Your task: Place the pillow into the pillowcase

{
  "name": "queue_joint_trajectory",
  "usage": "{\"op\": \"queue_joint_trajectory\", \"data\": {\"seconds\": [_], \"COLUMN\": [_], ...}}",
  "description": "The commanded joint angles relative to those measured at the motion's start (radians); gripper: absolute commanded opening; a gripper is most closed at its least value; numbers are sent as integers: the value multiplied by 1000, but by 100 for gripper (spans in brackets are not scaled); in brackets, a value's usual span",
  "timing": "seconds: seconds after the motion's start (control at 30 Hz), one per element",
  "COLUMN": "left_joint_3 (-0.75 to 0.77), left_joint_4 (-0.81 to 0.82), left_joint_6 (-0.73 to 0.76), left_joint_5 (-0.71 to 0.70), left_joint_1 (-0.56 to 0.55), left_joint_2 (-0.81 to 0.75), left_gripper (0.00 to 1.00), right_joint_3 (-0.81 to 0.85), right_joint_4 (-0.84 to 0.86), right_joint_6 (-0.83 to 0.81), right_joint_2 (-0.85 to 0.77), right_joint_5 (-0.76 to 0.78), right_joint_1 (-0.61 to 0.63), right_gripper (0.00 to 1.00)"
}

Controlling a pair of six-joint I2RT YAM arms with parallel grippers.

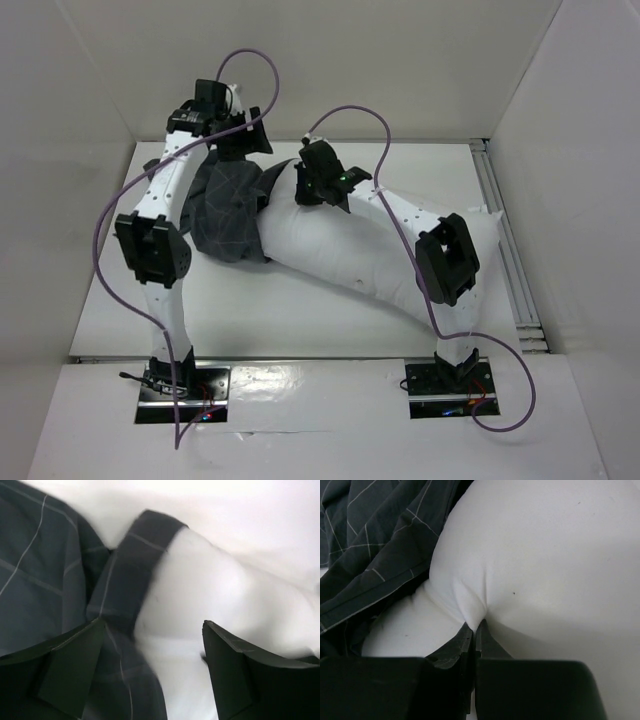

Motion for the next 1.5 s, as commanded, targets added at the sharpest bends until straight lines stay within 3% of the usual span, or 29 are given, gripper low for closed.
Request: {"op": "queue_joint_trajectory", "data": {"seconds": [0.0,0.27,0.47,0.5,0.67,0.73,0.83,0.87,1.2,1.4,1.47], "left_joint_3": [117,125,125,134,154,154,174,174,103,103,137], "left_joint_4": [-32,-20,12,12,12,21,31,31,155,164,164], "left_joint_6": [19,39,39,39,30,29,20,20,-35,-53,-72], "left_joint_5": [36,57,85,97,117,117,108,108,108,223,321], "left_joint_1": [1,-8,-26,-26,-26,-26,-26,-26,-26,-36,-36], "left_joint_2": [150,274,329,338,389,389,398,388,122,88,98], "left_gripper": [93,94,77,70,61,53,6,0,0,0,0], "right_joint_3": [-26,-26,-35,-35,-26,-26,-35,-35,-90,-116,-116], "right_joint_4": [-31,-40,-40,-40,-50,-50,-50,-50,-20,-8,-8], "right_joint_6": [-2,-2,-2,-2,-11,-11,-11,-11,-61,-81,-94], "right_joint_2": [16,25,25,25,25,25,25,25,-37,-47,-56], "right_joint_5": [-45,-36,-36,-36,-36,-27,-27,-27,-48,-61,-44], "right_joint_1": [5,-5,-5,-5,-5,-5,-5,-5,-5,5,29], "right_gripper": [0,0,0,0,0,0,0,0,0,0,0]}}
